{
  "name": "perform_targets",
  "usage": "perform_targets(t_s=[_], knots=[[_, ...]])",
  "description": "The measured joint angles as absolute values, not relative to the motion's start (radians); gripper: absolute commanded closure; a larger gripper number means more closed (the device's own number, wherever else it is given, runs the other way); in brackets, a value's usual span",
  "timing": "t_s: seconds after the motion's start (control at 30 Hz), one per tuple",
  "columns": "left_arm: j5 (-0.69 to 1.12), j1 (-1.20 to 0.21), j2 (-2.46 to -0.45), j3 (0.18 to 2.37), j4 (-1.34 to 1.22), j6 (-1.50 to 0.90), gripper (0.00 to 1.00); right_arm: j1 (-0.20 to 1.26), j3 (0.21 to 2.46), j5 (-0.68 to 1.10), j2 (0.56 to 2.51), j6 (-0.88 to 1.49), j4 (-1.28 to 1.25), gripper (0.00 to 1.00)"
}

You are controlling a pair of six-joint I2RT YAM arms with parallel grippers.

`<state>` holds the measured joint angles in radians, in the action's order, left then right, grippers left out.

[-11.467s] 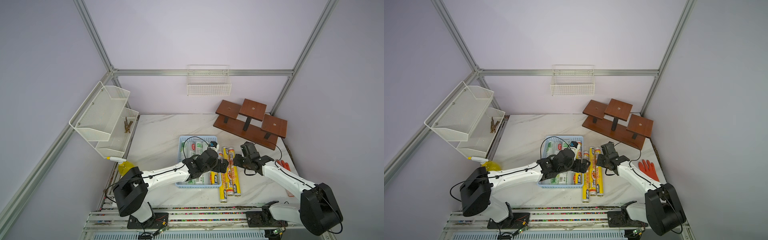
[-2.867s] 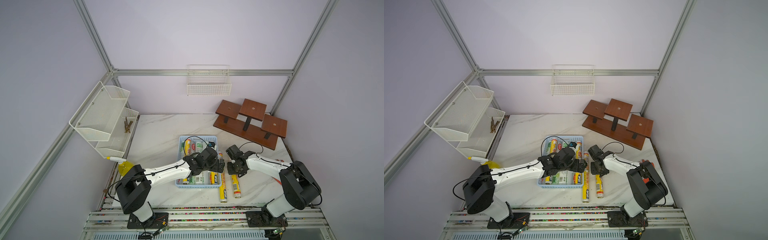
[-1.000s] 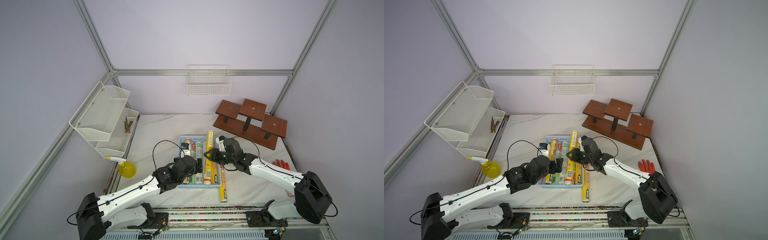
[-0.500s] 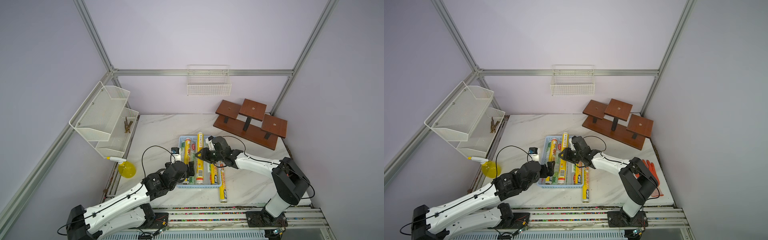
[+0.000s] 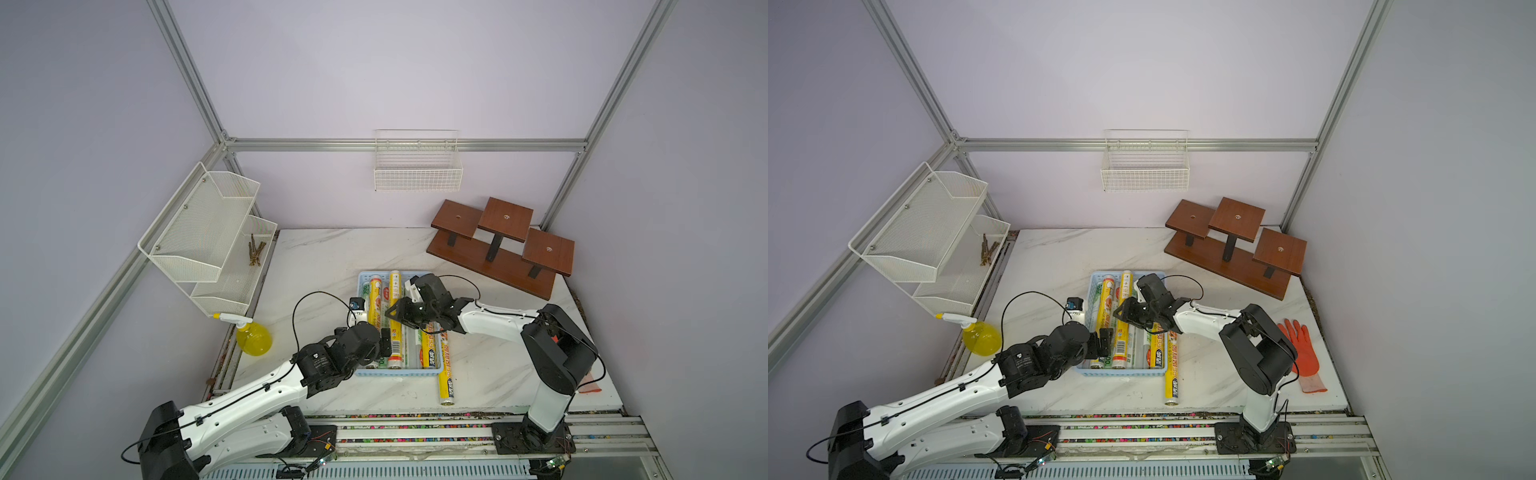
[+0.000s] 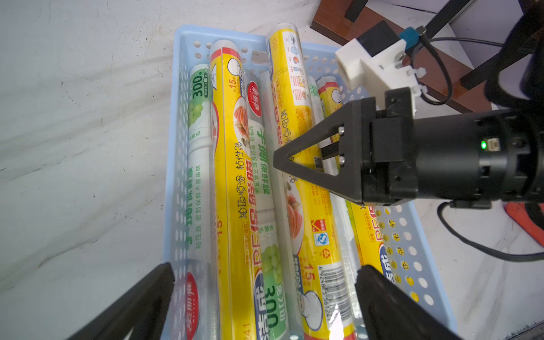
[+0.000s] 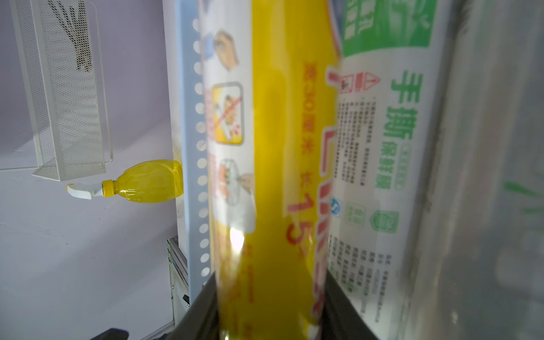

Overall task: Put the plastic wrap into the basket
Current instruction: Place the plastic wrap in the basket.

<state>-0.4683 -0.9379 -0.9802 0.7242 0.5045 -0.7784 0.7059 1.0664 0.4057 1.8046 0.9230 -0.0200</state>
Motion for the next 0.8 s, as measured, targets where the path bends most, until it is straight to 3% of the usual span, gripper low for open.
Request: perform_targets(t_s=[0.33, 0.8], knots=[[-0.477, -0.938, -0.946, 0.724, 0.515, -0.794, 0.00, 0.727, 1.116, 0.394, 1.855, 0.920, -0.002, 0.49], [-0.476, -0.938, -0.958, 0.724, 0.514, -0.795, 0.00, 0.733, 1.126, 0.313, 1.837, 0.904, 0.052, 0.51]])
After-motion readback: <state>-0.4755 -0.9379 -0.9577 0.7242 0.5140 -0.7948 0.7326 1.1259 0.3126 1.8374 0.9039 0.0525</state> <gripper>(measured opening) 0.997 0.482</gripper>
